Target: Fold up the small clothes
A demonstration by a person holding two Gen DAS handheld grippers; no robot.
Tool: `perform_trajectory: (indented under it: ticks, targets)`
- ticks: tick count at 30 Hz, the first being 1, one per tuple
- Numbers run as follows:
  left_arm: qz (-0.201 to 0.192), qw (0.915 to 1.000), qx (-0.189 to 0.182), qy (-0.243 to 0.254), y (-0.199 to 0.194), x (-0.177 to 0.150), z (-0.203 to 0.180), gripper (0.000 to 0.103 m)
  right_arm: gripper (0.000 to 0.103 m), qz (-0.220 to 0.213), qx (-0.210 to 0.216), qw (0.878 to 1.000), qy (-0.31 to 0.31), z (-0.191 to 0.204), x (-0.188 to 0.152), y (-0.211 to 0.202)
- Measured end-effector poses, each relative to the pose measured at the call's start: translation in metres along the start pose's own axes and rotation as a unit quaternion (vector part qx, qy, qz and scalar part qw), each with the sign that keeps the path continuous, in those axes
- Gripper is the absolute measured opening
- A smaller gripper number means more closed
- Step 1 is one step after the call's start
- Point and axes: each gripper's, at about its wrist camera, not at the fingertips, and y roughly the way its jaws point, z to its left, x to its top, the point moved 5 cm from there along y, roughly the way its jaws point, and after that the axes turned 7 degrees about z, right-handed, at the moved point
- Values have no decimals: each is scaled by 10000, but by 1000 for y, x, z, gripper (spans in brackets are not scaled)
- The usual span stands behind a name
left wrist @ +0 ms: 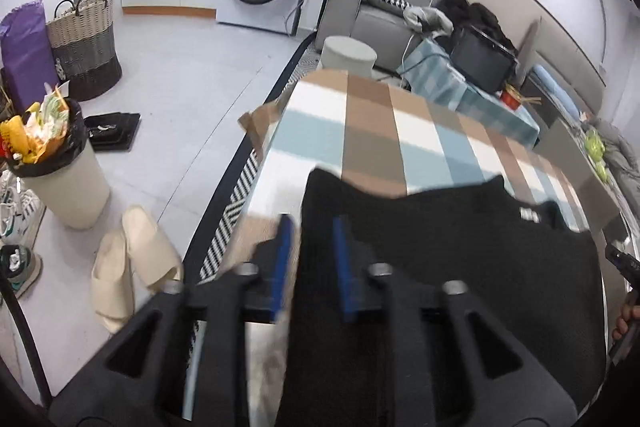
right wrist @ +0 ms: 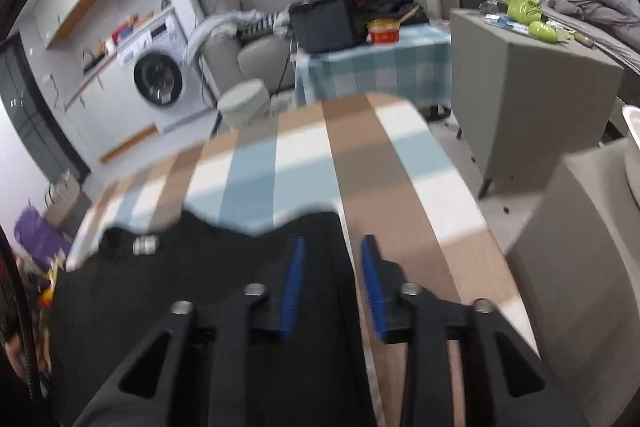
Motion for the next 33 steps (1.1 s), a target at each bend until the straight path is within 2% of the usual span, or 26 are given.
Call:
perform_trajectory:
  ticks: [1,3,5,7,11,16,17,19,21,24,26,28,29,30,32,33]
  targets:
    - [9,10000,27,27,-6,-7,1,49,42,176,162,9997,21,0,-11,-5]
    - [23,10000,43,53,-17,-19,3,63,50,420,333,9985,81,-2,-33,-16]
    - [115,9999,-16,51,-33,-39,4,64,53,510,482,9975,106,-5,-58,-30]
    - [239,9996,-111,61,-45,-61,3,65,60,572,524,9969,113,-10,-84,-42]
    - [332,9990,98,272,-68,-107,-1,66,60,690,641,9955,71,-16,-136,-63]
    - [526,9972,30,538,-91,-163,-12,68,60,725,811,9941,-41,-12,-175,-75]
    - [553,9966,29,611,-92,-168,-15,68,57,730,801,9940,-111,-10,-179,-75]
    - [599,9955,66,732,-97,-184,-18,68,21,690,697,9947,-304,-2,-181,-75]
    - [614,9951,63,766,-101,-193,-19,68,6,526,708,9948,-515,5,-179,-82]
    - [604,9951,83,775,-113,-203,-16,68,5,135,527,9950,-837,10,-173,-104]
    - [611,9952,113,752,-117,-204,-12,68,5,264,137,9957,-878,3,-173,-100]
    - [649,9952,73,732,-121,-209,-9,68,8,711,-4,9941,-821,-3,-180,-83]
    - [661,9953,55,710,-123,-211,-7,68,8,856,71,9939,-692,-5,-184,-79]
    - [693,9952,40,696,-124,-214,-5,68,11,750,330,9953,-510,-7,-185,-83]
    - [726,9952,-60,659,-125,-219,-1,66,23,624,759,9949,-241,-12,-185,-90]
    - [718,9952,-152,641,-127,-221,-1,56,31,599,896,9941,-113,-14,-186,-92]
